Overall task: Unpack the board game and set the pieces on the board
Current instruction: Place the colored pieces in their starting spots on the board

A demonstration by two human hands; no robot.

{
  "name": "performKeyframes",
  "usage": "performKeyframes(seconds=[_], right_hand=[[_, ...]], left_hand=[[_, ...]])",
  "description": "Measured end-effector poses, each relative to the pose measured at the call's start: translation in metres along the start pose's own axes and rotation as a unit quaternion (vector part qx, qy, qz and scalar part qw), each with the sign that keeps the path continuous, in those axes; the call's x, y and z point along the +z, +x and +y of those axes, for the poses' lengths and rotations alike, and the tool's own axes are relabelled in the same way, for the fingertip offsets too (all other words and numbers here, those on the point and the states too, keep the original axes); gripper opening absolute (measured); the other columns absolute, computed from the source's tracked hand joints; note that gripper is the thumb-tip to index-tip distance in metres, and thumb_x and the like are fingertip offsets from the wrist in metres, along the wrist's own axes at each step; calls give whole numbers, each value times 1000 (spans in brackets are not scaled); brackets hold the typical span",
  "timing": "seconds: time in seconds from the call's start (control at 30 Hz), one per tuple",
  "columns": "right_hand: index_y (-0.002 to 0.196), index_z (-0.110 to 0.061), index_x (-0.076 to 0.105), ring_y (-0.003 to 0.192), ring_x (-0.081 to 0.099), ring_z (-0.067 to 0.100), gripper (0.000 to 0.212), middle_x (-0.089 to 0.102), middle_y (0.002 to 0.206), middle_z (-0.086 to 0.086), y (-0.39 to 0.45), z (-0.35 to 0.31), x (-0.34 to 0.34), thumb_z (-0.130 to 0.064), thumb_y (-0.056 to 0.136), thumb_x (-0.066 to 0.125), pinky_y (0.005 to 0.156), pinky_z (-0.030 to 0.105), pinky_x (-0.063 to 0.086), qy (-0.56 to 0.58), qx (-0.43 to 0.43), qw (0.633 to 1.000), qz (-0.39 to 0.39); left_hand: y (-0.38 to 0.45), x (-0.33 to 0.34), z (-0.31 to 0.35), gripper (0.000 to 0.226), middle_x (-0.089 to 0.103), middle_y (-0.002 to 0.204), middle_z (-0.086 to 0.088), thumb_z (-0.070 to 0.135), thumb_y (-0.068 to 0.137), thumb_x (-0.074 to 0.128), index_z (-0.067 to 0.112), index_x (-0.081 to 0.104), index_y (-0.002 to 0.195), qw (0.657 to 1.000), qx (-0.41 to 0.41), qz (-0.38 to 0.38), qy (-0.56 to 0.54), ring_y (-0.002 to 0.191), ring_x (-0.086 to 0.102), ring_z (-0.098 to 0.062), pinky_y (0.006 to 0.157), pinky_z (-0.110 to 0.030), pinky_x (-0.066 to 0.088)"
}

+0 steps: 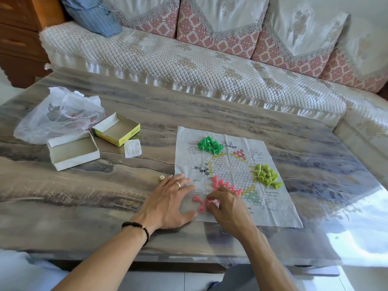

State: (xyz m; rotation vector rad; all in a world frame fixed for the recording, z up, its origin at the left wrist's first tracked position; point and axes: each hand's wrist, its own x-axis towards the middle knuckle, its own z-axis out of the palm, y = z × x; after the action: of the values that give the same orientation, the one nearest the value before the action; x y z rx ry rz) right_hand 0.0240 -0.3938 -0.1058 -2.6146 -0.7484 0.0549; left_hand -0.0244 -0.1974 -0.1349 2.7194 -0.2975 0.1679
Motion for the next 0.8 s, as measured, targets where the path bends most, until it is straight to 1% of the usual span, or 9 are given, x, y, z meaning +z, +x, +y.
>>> performKeyframes(seconds=[0.07,0.13,0.23,0.33,0.4,0.5,0.63,0.7,0.8], right_hand=[[96,-18,71,77,58,14,14,62,102,-4,0,-2,0,-21,86,62,68,32,49,3,-4,1000,11],[95,-18,69,70,55,10,13,63,99,-6,0,-4,-2,-23,86,61,64,28,46,18,-8,999,37],[89,-19,66,61,55,2,7,67,85,-12,-3,-3,-12,-25,87,62,61,22,46,44,12,997,63],[75,-17,64,59,56,7,12,63,67,-8,-9,8,-22,-23,85,65,57,25,47,28,40,995,85],[68,-13,64,58,56,13,18,62,61,-4,-13,18,-27,-20,85,65,57,29,47,12,74,993,86],[68,-8,64,61,57,20,15,63,62,3,-19,25,-28,-14,82,63,58,31,46,-23,117,991,55],[79,-14,66,64,57,9,2,64,69,-4,-22,25,-23,-16,80,66,53,12,39,15,156,986,49],[81,-16,68,65,58,5,2,64,70,-7,-23,24,-22,-17,79,68,53,8,39,44,170,982,68],[83,-15,70,67,59,3,4,66,73,-6,-22,24,-20,-19,81,69,56,8,40,50,174,980,83]], left_hand=[[0,0,0,79,29,155,5,71,79,44,24,40,143,1000,0,-1,2,146,10,-11,119,-31,4],[0,0,0,79,29,155,4,71,79,44,24,41,143,1000,-2,3,-3,146,11,-12,119,-31,4],[0,0,0,77,31,155,4,70,79,45,24,43,142,1000,-1,5,-6,146,12,-12,119,-32,5],[0,1,0,79,30,155,3,70,79,43,24,41,143,1000,-2,-4,-5,146,10,-13,120,-34,7],[0,1,0,80,29,155,3,70,79,43,23,41,143,1000,-1,-5,-4,147,9,-14,120,-34,7],[0,0,0,81,32,154,2,72,79,44,21,43,142,1000,6,7,-5,147,11,-15,118,-31,7],[-1,0,0,82,36,152,1,73,77,44,20,47,140,1000,11,20,-8,146,13,-16,117,-30,7],[-1,-1,1,83,37,152,0,73,76,43,19,47,139,1000,12,22,-10,146,15,-16,117,-31,9],[-1,-1,0,84,36,152,0,74,75,42,20,46,140,1000,9,16,-9,146,16,-16,117,-30,8]])
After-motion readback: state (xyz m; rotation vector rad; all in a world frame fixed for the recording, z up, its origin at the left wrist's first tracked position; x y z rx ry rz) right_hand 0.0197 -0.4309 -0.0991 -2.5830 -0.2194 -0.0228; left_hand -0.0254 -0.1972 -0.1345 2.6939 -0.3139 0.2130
